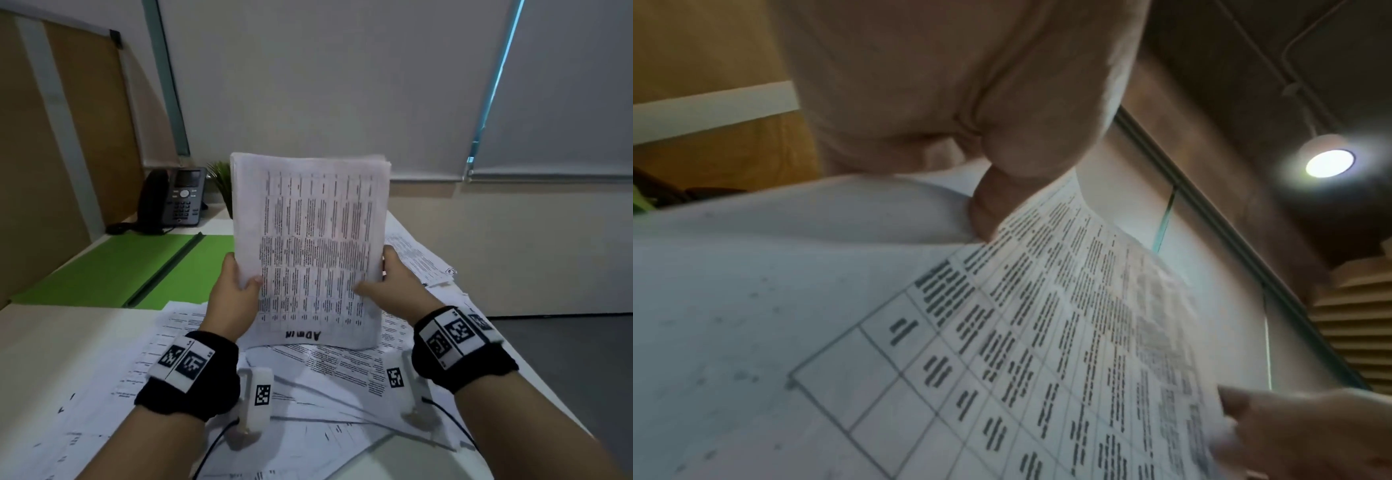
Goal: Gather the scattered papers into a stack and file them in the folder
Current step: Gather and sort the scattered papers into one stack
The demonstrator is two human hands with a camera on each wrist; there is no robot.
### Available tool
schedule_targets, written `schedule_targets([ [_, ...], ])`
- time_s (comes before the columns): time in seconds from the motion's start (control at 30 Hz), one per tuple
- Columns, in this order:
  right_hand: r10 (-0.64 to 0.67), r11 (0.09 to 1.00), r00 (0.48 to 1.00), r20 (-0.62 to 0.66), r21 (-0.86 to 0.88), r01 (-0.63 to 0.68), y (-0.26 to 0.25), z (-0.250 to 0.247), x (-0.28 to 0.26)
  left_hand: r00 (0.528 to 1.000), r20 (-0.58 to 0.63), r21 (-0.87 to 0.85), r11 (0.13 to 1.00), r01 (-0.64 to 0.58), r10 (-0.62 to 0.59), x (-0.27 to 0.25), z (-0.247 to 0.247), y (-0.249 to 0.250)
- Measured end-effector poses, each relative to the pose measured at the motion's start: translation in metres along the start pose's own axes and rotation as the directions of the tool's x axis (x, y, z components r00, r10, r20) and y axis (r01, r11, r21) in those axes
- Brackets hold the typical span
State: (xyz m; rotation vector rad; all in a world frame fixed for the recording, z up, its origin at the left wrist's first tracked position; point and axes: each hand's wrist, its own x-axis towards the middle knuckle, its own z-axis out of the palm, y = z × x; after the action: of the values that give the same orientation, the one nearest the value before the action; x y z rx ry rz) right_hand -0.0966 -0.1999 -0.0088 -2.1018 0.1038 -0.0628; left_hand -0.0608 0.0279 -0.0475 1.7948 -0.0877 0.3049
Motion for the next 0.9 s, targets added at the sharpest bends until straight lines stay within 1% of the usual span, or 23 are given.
schedule_targets([
  [0.03, 0.033, 0.998, 0.999, 0.037, -0.059, -0.031, 0.004, -0.005, 0.007, 1.000, -0.028, -0.009, 1.000, -0.014, 0.013, 0.002, -0.001, 0.001],
  [0.1, 0.102, 0.960, 0.991, 0.083, -0.270, -0.076, 0.013, -0.011, 0.022, 0.995, -0.087, -0.026, 0.999, -0.043, 0.041, 0.007, -0.004, 0.004],
  [0.17, 0.165, 0.864, 0.980, 0.109, -0.496, -0.090, 0.023, -0.013, 0.035, 0.989, -0.138, -0.035, 0.998, -0.058, 0.053, 0.011, -0.009, 0.006],
  [0.23, 0.223, 0.767, 0.967, 0.125, -0.634, -0.095, 0.032, -0.010, 0.044, 0.984, -0.175, -0.058, 0.997, -0.046, 0.036, 0.014, -0.013, 0.006],
  [0.27, 0.257, 0.732, 0.958, 0.130, -0.673, -0.105, 0.036, -0.008, 0.047, 0.982, -0.186, -0.071, 0.997, -0.042, 0.029, 0.016, -0.014, 0.005],
  [0.33, 0.318, 0.696, 0.938, 0.134, -0.705, -0.135, 0.040, -0.004, 0.051, 0.980, -0.198, -0.087, 0.995, -0.039, 0.021, 0.016, -0.015, 0.004],
  [0.4, 0.334, 0.648, 0.936, 0.113, -0.748, -0.141, 0.043, -0.003, 0.054, 0.981, -0.195, -0.096, 0.995, -0.041, 0.022, 0.016, -0.015, 0.004],
  [0.47, 0.321, 0.604, 0.942, 0.102, -0.788, -0.120, 0.045, -0.002, 0.058, 0.982, -0.187, -0.100, 0.994, -0.043, 0.024, 0.014, -0.014, 0.004],
  [0.53, 0.294, 0.583, 0.948, 0.125, -0.809, -0.075, 0.046, 0.001, 0.060, 0.983, -0.185, -0.100, 0.994, -0.041, 0.021, 0.012, -0.014, 0.003],
  [0.6, 0.221, 0.555, 0.971, 0.094, -0.830, -0.047, 0.044, 0.003, 0.059, 0.980, -0.197, -0.113, 0.993, -0.043, 0.020, 0.012, -0.016, 0.002],
  [0.63, 0.181, 0.573, 0.982, 0.060, -0.817, -0.055, 0.043, 0.002, 0.058, 0.978, -0.206, -0.122, 0.991, -0.051, 0.025, 0.012, -0.018, 0.001],
  [0.77, 0.091, 0.747, 0.993, -0.069, -0.655, -0.114, 0.034, -0.014, 0.049, 0.963, -0.266, -0.179, 0.979, -0.093, 0.043, 0.011, -0.029, 0.007],
  [0.83, 0.020, 0.832, 0.981, -0.192, -0.541, -0.122, 0.027, -0.026, 0.041, 0.955, -0.291, -0.179, 0.978, -0.107, 0.052, 0.009, -0.036, 0.013],
  [0.9, -0.079, 0.901, 0.949, -0.304, -0.430, -0.063, 0.022, -0.035, 0.033, 0.946, -0.318, -0.156, 0.981, -0.118, 0.063, 0.008, -0.041, 0.017],
])
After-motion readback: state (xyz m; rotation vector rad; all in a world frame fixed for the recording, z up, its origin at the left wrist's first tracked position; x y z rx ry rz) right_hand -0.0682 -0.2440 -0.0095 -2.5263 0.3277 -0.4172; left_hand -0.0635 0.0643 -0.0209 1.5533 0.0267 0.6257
